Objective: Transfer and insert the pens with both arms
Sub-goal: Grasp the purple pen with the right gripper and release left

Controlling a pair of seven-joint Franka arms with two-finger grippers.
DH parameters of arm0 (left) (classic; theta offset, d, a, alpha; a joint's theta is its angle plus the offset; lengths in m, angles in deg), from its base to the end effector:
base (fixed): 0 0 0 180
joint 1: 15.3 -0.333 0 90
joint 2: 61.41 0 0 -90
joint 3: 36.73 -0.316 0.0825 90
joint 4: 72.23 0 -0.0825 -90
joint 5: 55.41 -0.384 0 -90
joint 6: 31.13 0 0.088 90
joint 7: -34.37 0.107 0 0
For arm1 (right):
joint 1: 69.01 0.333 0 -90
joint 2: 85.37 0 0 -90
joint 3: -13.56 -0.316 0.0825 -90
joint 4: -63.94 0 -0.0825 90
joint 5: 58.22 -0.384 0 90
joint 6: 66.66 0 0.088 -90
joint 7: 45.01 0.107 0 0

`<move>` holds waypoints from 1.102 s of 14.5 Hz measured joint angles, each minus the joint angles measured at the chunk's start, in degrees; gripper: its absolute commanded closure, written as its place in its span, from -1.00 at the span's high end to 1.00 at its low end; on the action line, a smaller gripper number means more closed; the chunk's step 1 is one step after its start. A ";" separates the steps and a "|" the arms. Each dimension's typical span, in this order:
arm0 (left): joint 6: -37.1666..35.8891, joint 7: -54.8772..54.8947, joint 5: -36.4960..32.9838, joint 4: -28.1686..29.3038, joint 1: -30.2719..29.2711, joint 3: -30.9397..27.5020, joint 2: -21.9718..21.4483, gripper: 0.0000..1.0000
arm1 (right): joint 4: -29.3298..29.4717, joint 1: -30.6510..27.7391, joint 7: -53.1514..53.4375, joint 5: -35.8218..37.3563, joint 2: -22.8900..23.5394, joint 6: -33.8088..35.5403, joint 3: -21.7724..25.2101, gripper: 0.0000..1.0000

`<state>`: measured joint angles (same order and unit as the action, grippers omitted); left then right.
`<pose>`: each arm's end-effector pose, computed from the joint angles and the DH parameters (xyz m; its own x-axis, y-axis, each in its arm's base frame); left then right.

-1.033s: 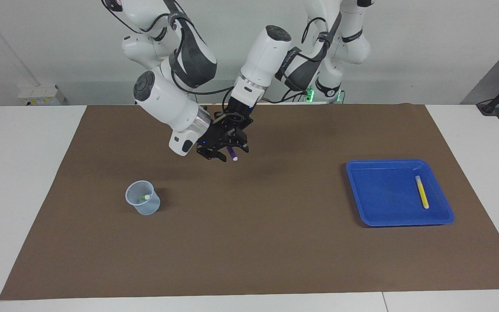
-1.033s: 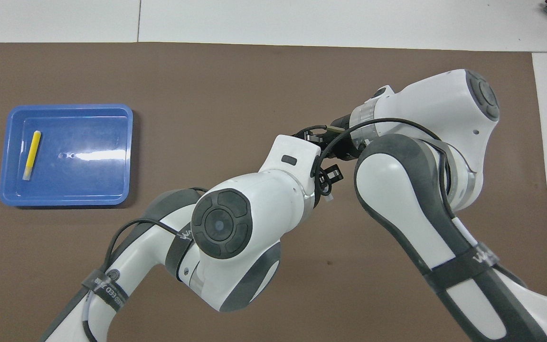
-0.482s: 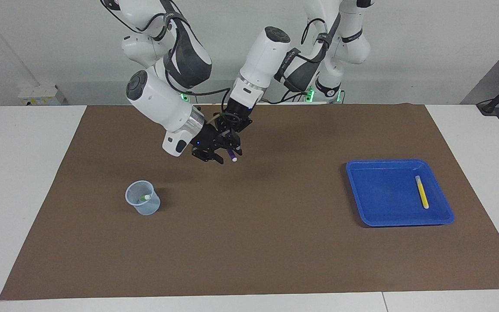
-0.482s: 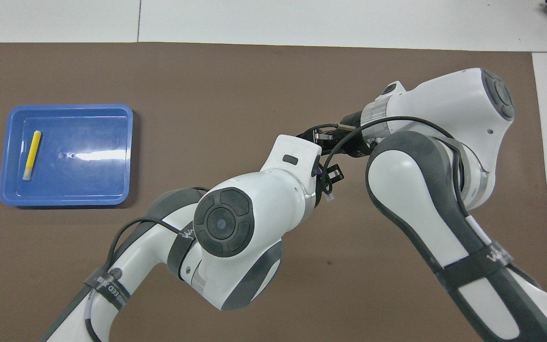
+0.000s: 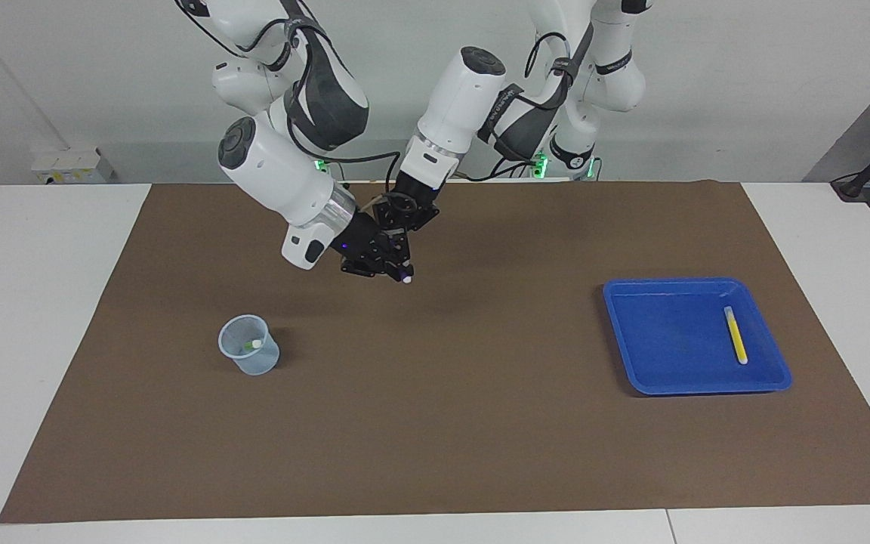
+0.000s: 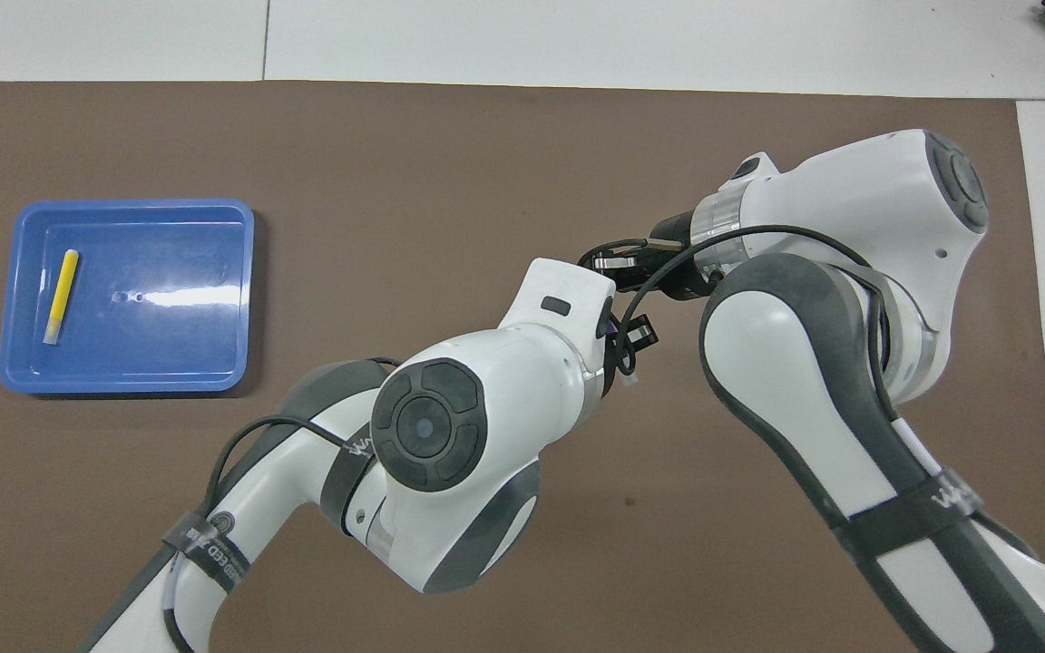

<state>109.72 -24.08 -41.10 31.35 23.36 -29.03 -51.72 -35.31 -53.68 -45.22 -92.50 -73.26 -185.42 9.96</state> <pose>0.4504 -0.4647 0.5015 0.9291 0.3695 0.0169 0.3114 -0.8060 0.5033 0.5959 0.2321 0.4758 0.9972 0.0566 0.0497 0.0744 -0.8414 -0.5353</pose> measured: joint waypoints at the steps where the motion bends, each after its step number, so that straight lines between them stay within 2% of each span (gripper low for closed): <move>1: 0.00 0.00 0.00 -0.04 0.00 -0.02 0.00 -1.00 | -0.01 -0.01 -0.02 0.07 0.00 -0.07 0.04 -1.00; 5: 0.00 0.00 0.00 -0.10 0.00 -0.03 0.00 -1.00 | -0.03 -0.01 -0.02 0.07 0.00 -0.08 0.10 -1.00; 6: 0.00 0.00 0.00 -0.11 0.00 -0.03 0.00 0.08 | -0.03 -0.02 -0.02 0.07 0.00 -0.08 0.10 -1.00; 7: 0.00 -0.01 0.00 -0.11 0.00 -0.03 0.00 0.99 | -0.03 -0.02 -0.02 0.07 0.00 -0.09 0.11 -1.00; 11: -1.41 -1.47 0.09 -0.09 0.00 -0.05 0.19 1.00 | -0.02 -0.02 0.03 0.04 -0.03 -0.11 0.10 -1.00; 13: -5.27 -1.59 0.09 -0.12 0.00 -0.29 0.14 1.00 | -0.02 -0.08 -0.37 0.04 -0.03 -0.22 0.11 -1.00; 16: -12.90 -1.05 -0.46 -0.95 -0.39 -1.19 -0.42 1.00 | -0.02 -0.94 -6.55 -0.10 -0.09 -0.62 0.10 -1.00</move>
<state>96.82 -25.13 -41.56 30.40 22.97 -30.22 -52.14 -35.33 -54.62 -51.77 -92.59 -73.35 -186.05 10.06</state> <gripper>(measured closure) 0.000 0.815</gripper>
